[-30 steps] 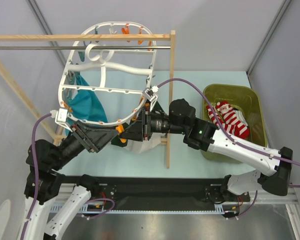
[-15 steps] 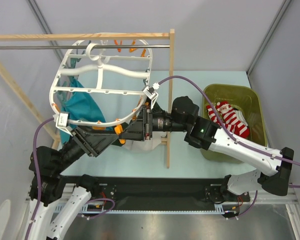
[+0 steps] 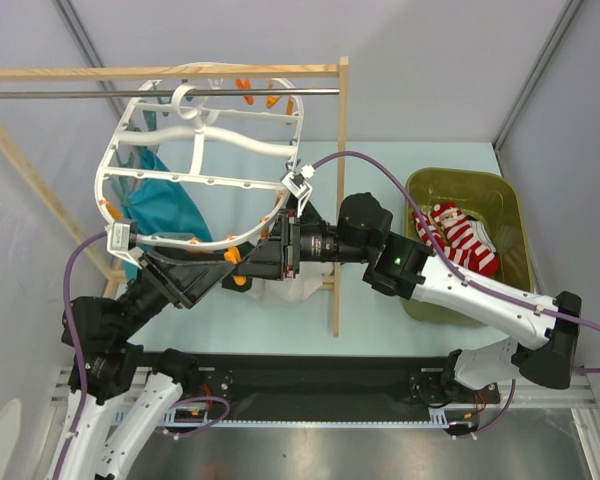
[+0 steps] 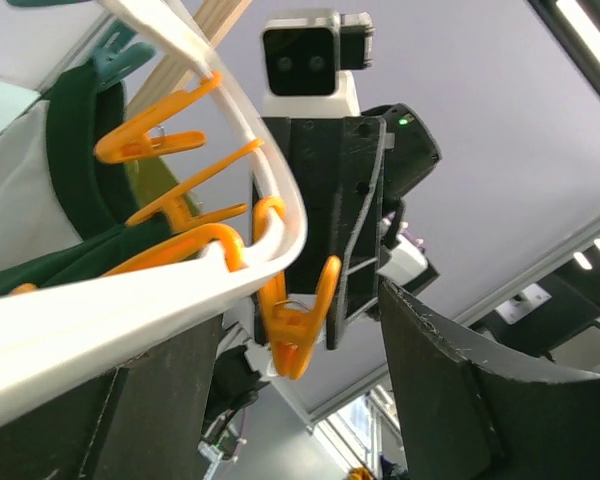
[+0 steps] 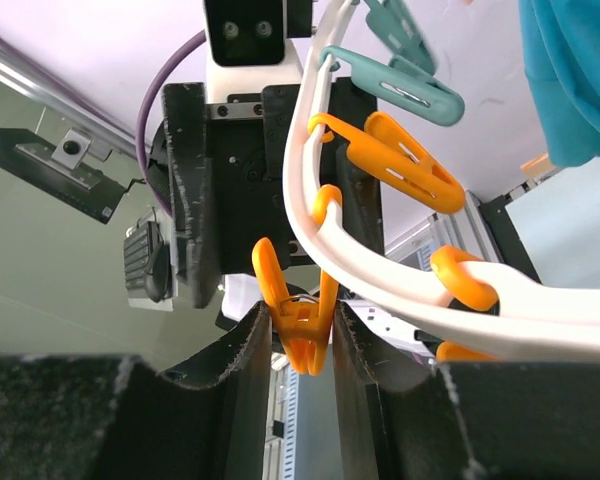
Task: Clip the socks to the hanger
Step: Open the clamp at the hanger.
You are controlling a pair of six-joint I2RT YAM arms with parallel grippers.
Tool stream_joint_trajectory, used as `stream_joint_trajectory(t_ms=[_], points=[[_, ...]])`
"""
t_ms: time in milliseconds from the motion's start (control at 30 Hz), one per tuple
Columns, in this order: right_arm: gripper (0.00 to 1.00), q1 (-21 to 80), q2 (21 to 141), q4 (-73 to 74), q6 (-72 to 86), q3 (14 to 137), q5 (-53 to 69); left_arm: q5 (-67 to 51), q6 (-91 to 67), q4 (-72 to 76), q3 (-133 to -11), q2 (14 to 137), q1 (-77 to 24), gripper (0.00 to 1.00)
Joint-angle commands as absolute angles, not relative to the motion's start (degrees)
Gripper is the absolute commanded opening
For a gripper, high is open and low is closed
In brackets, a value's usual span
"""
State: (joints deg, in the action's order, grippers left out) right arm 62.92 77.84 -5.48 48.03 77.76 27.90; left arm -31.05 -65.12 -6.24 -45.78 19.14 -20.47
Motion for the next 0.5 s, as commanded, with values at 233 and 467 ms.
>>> stream_joint_trajectory(t_ms=[233, 467], points=[[0.00, 64.5, 79.6, -8.3, 50.5, 77.4, 33.8, -31.5, -70.6, 3.5, -43.7, 20.7, -20.7, 0.61], [0.00, 64.7, 79.6, -7.6, 50.4, 77.4, 33.8, -32.1, -70.5, 3.4, -43.4, 21.0, -20.7, 0.69]])
